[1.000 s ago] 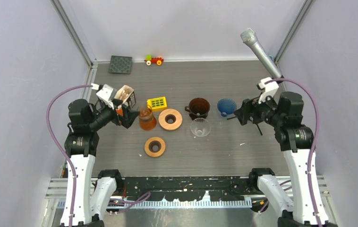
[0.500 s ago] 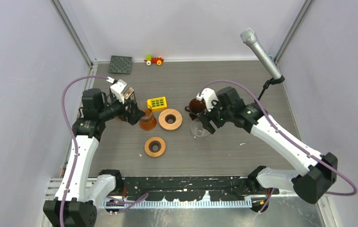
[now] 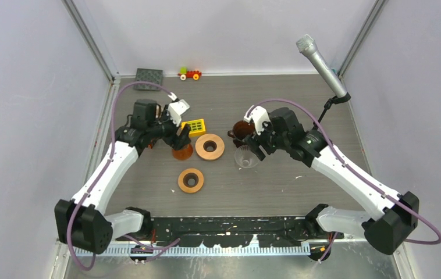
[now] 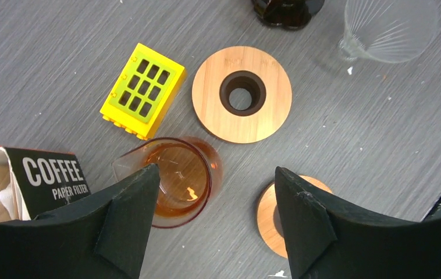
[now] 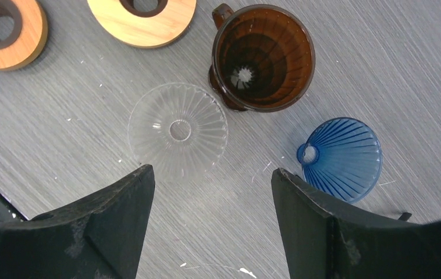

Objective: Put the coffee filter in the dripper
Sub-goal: Pick up the coffee server from the center of the board.

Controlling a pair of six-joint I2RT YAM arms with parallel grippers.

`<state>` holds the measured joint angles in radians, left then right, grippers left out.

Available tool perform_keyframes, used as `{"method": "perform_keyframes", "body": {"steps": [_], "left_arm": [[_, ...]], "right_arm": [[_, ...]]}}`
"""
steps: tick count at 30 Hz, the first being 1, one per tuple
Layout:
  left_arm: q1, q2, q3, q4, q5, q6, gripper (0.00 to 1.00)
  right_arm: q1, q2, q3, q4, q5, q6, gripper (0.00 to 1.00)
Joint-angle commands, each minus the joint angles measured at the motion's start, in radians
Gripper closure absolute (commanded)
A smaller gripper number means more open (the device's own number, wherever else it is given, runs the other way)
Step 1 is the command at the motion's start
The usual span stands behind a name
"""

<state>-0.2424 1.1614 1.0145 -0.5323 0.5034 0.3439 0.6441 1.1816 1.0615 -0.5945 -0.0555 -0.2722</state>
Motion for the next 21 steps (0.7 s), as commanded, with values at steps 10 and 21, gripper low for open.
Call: {"method": "perform_keyframes", "body": {"steps": [10, 21], "left_arm": [[-0.153, 0.22, 0.172, -0.148, -0.26, 0.068, 0.46], [-0.17, 0.233, 0.149, -0.177, -0.352, 0.046, 0.42]], "right_arm": [[-0.102, -0.122, -0.048, 0.025, -0.123, -0.037, 0.23], [-0.123, -0.098, -0.054, 0.02, -0.133, -0.047, 0.23]]}}
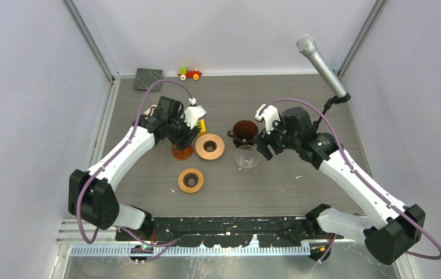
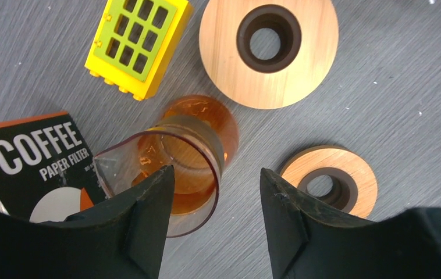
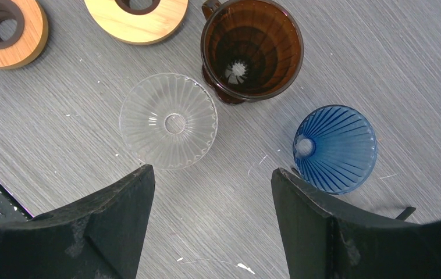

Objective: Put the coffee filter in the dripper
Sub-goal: Pick up the coffee server from the center of the board.

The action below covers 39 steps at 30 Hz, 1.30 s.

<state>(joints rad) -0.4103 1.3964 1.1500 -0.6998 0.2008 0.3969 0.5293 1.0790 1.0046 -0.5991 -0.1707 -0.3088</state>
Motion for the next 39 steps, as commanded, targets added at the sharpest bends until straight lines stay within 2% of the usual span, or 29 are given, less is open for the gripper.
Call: {"method": "perform_keyframes", "body": {"steps": [1, 10, 15, 20, 24, 30, 36, 39], "left_arm": [[-0.002, 0.004, 0.012, -0.01, -0.05, -0.007, 0.42], [-0.003, 0.015, 0.006, -0.003, -0.046, -0.01, 0.41], [-0.003, -0.024, -0.002, 0.019, -0.048, -0.005, 0.4], [-0.002, -0.062, -0.013, 0.045, -0.05, -0.004, 0.39], [-0.002, -0.042, -0.014, 0.04, -0.049, -0.001, 0.38], [-0.002, 0.026, 0.006, 0.021, -0.054, 0.004, 0.39], [-0.003, 0.066, 0.018, -0.002, -0.033, 0.0, 0.49], [-0.002, 0.084, 0.034, -0.023, -0.023, 0.0, 0.61]], "right_arm": [[-0.009, 0.008, 0.003, 0.025, -0.019, -0.01, 0.22], [-0.024, 0.022, -0.001, 0.029, -0.021, -0.013, 0.22], [0.004, 0.08, 0.033, 0.07, 0.048, 0.03, 0.23], [0.119, 0.215, 0.132, 0.055, 0.165, 0.017, 0.3], [0.166, 0.286, 0.165, 0.05, 0.227, 0.009, 0.37], [0.174, 0.248, 0.125, 0.065, 0.231, 0.001, 0.4], [0.169, 0.149, 0.071, 0.083, 0.213, -0.012, 0.4], [0.15, 0.103, 0.059, 0.09, 0.203, -0.005, 0.4]]}}
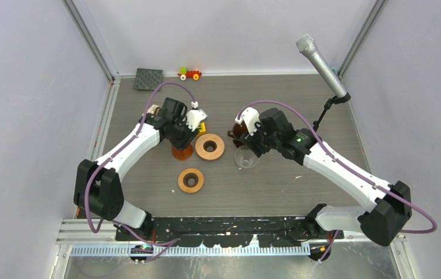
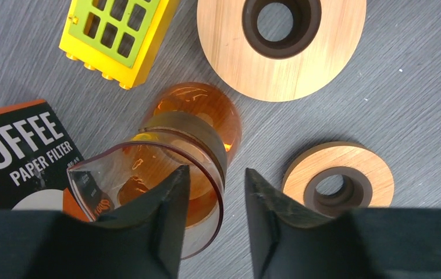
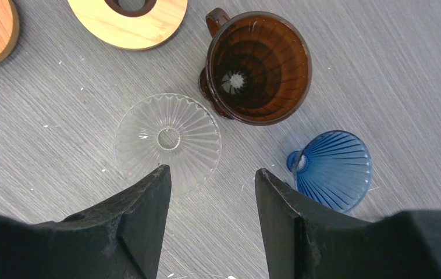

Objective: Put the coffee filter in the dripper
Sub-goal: Pick up the coffee server from the center of the board, then place the coffee server at the center of the board.

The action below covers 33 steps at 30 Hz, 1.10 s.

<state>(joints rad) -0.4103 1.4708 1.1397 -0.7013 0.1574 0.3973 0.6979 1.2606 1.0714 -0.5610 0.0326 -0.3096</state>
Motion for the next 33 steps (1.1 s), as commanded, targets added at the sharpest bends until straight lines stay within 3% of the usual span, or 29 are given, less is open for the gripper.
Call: {"method": "perform_keyframes", "body": {"steps": [1, 10, 15, 23, 33], "left_arm": [[-0.002, 0.015, 0.053, -0.03, 0.024, 0.0, 0.66], [-0.002, -0.041, 0.143, -0.117, 0.064, 0.005, 0.99], [-0.063, -0.153, 0.143, -0.169, 0.144, 0.063, 1.0], [-0.368, -0.276, 0.057, -0.187, 0.153, 0.153, 1.0], [-0.582, -0.157, 0.037, -0.059, 0.027, 0.168, 1.0]], "right_arm": [[-0.028, -0.092, -0.01, 0.053, -0.004, 0.0, 0.4], [-0.15, -0.203, -0.021, 0.048, -0.096, 0.036, 0.4], [-0.24, -0.251, -0.024, 0.043, -0.145, 0.054, 0.4], [-0.327, -0.272, -0.034, 0.047, -0.157, 0.055, 0.4], [-0.395, -0.261, -0.042, 0.049, -0.176, 0.057, 0.4]]}}
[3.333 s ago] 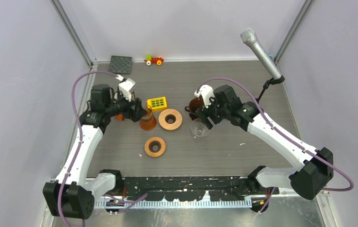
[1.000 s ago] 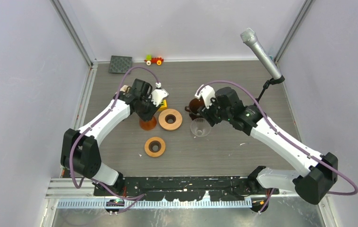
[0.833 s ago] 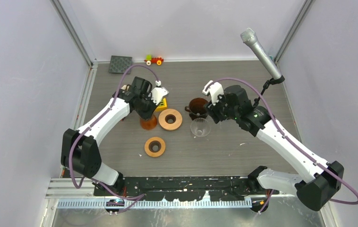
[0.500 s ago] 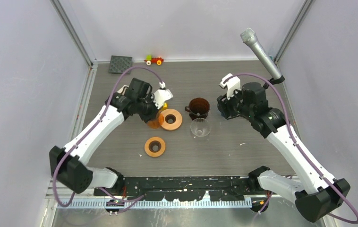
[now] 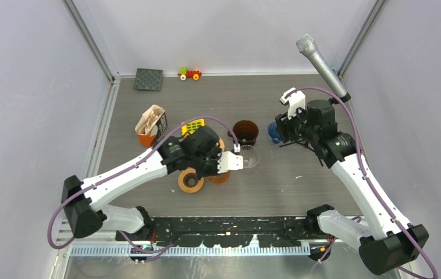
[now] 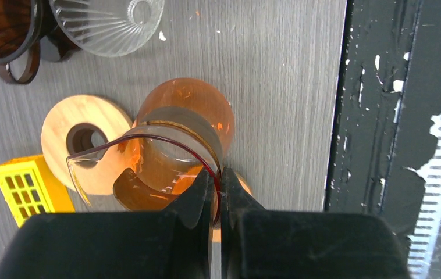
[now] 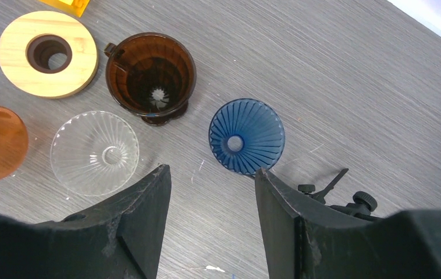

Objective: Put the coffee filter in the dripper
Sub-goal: Place the coffee server at the center of the board.

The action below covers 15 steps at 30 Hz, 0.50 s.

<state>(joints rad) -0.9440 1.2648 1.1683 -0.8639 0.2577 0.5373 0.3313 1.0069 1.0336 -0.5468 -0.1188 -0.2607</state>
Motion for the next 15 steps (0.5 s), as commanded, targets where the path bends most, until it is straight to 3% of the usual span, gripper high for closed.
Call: {"method": "perform_keyframes", "body": {"steps": [1, 11, 15], "left_arm": [[-0.06, 0.076, 0.013, 0.105, -0.074, 0.029, 1.0], [-0.114, 0.154, 0.016, 0.105, -0.025, 0.002, 1.0], [-0.114, 0.167, 0.012, 0.118, -0.024, -0.008, 0.93]], "right_arm": [[-0.035, -0.009, -0.005, 0.035, -0.031, 0.009, 0.4], [-0.056, 0.008, -0.01, 0.031, -0.044, 0.009, 0.4], [-0.058, 0.014, -0.009, 0.029, -0.047, 0.009, 0.4]]}}
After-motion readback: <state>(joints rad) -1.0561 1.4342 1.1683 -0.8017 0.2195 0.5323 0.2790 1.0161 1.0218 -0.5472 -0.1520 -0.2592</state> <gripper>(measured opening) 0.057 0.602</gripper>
